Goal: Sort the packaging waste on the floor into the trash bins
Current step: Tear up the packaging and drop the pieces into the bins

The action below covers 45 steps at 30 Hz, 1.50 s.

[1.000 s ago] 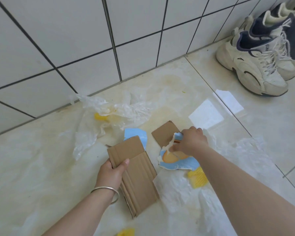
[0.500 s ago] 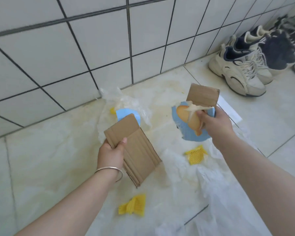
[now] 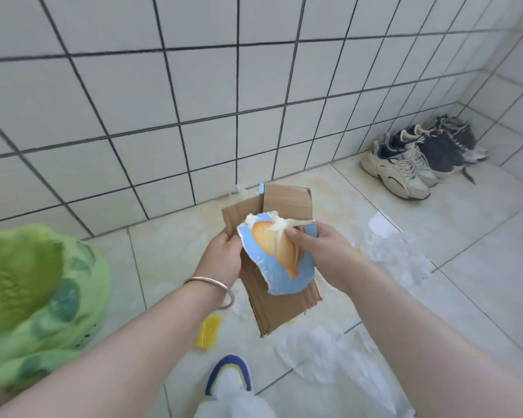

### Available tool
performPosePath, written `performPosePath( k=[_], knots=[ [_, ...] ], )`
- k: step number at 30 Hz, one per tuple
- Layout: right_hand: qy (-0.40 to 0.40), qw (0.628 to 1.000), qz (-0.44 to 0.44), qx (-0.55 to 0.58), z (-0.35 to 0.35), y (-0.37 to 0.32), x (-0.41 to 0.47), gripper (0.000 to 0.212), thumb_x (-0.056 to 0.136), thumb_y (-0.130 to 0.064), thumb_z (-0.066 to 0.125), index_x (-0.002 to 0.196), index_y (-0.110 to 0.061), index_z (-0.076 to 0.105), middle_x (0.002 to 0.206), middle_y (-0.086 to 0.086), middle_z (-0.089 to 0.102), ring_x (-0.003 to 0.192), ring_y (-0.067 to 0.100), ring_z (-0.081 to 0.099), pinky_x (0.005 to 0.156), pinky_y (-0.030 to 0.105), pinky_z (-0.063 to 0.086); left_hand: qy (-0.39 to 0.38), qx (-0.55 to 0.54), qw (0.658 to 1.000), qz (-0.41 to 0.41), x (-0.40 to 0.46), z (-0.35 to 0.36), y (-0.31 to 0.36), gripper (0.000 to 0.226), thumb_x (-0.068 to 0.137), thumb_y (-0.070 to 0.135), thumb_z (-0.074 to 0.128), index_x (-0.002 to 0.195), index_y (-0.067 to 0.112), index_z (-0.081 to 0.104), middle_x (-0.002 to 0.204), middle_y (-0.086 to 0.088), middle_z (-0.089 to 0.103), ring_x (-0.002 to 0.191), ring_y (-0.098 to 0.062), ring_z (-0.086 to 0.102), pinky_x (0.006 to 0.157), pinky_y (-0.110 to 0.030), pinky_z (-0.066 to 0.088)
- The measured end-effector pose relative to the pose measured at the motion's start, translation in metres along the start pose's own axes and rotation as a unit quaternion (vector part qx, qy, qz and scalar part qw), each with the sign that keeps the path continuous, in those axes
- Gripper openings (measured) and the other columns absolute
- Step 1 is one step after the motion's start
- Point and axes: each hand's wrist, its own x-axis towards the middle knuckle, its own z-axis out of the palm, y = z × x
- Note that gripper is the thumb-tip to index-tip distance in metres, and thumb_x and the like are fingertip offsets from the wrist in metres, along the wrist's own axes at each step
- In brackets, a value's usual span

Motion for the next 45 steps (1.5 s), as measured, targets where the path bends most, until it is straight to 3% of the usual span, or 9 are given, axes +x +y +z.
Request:
performPosePath(
  k=[6,11,14,18,21,25,30,40,45],
  knots=[
    [0.024,0.998,-0.058,-0.02,0.079,-0.047,-0.09,0.014,0.087,-0.024,0.065,0.099,-0.017,0.062,0.092,0.003,0.067,0.089,0.024,0.063,0.082,0.035,0.049,0.02,-0.081,0.996,-0.024,-0.095,-0.08,0.036,0.044,0.094,0.053,0.038,0.075,0.022,0.063,0.082,-0.005,0.061,0.078,-0.023,0.058,0.085,-0.04,0.051],
    [0.029,0.993,-0.107,0.03,0.148,-0.084,-0.149,0.05,0.083,-0.022,0.07,0.125,-0.03,0.044,0.105,-0.001,0.066,0.094,0.017,0.062,0.078,0.03,0.05,0.017,-0.081,0.996,0.028,-0.167,-0.149,0.071,0.059,0.072,0.075,0.051,0.079,0.018,0.063,0.093,-0.007,0.063,0.088,-0.025,0.061,0.093,-0.04,0.05],
    [-0.009,0.992,-0.128,0.02,0.187,-0.096,-0.174,0.029,0.084,-0.019,0.069,0.106,-0.029,0.054,0.098,-0.002,0.066,0.093,0.02,0.062,0.087,0.038,0.049,0.034,0.043,0.994,0.094,-0.201,-0.188,0.08,0.028,0.079,0.045,0.07,0.076,0.02,0.058,0.074,0.002,0.06,0.07,-0.016,0.057,0.057,-0.009,0.047],
    [-0.053,0.99,-0.128,0.004,0.238,-0.095,-0.194,0.017,0.086,-0.014,0.065,0.1,-0.022,0.056,0.094,0.001,0.065,0.093,0.022,0.063,0.089,0.04,0.049,0.087,0.136,0.982,0.101,-0.229,-0.233,0.071,0.021,0.084,0.033,0.067,0.078,0.016,0.056,0.064,0.008,0.047,0.058,-0.01,0.045,0.039,-0.008,0.034],
    [-0.072,0.992,-0.106,-0.003,0.272,-0.079,-0.197,0.025,0.089,-0.013,0.061,0.107,-0.025,0.05,0.087,-0.011,0.06,0.081,0.007,0.058,0.079,0.027,0.048,0.1,0.13,0.982,0.095,-0.231,-0.259,0.044,0.021,0.086,0.023,0.066,0.07,0.023,0.052,0.066,0.008,0.05,0.064,-0.012,0.052,0.046,-0.006,0.037],
    [-0.097,0.989,-0.075,-0.085,0.303,-0.043,-0.192,0.026,0.09,-0.015,0.061,0.113,-0.021,0.05,0.087,-0.01,0.056,0.085,0.013,0.055,0.074,0.026,0.044,0.112,0.096,0.988,0.055,-0.232,-0.286,0.0,0.024,0.083,0.014,0.069,0.104,0.01,0.06,0.085,0.004,0.061,0.091,-0.018,0.064,0.072,-0.018,0.05],
    [-0.104,0.972,-0.052,-0.206,0.329,0.001,-0.199,0.021,0.087,-0.02,0.064,0.102,-0.024,0.05,0.083,-0.008,0.052,0.074,0.009,0.051,0.056,0.018,0.037,0.096,0.156,0.983,-0.021,-0.233,-0.319,-0.052,0.026,0.081,0.019,0.072,0.072,0.021,0.048,0.067,0.01,0.047,0.065,-0.009,0.05,0.049,-0.009,0.036],
    [-0.064,0.93,-0.003,-0.362,0.339,0.081,-0.213,0.023,0.08,-0.03,0.065,0.103,-0.03,0.064,0.084,-0.007,0.064,0.082,0.021,0.061,0.065,0.03,0.048,0.018,0.377,0.92,-0.11,-0.209,-0.329,-0.119,0.028,0.07,0.022,0.079,0.098,0.023,0.073,0.085,0.002,0.068,0.093,-0.021,0.065,0.068,-0.021,0.042],
    [-0.055,0.89,0.018,-0.453,0.358,0.101,-0.202,0.023,0.083,-0.034,0.059,0.1,-0.019,0.064,0.093,0.002,0.069,0.089,0.026,0.064,0.063,0.027,0.042,0.06,0.484,0.869,-0.091,-0.2,-0.314,-0.132,0.047,0.072,0.023,0.072,0.115,0.022,0.052,0.11,-0.004,0.068,0.102,-0.028,0.062,0.071,-0.028,0.042]
  ],
)
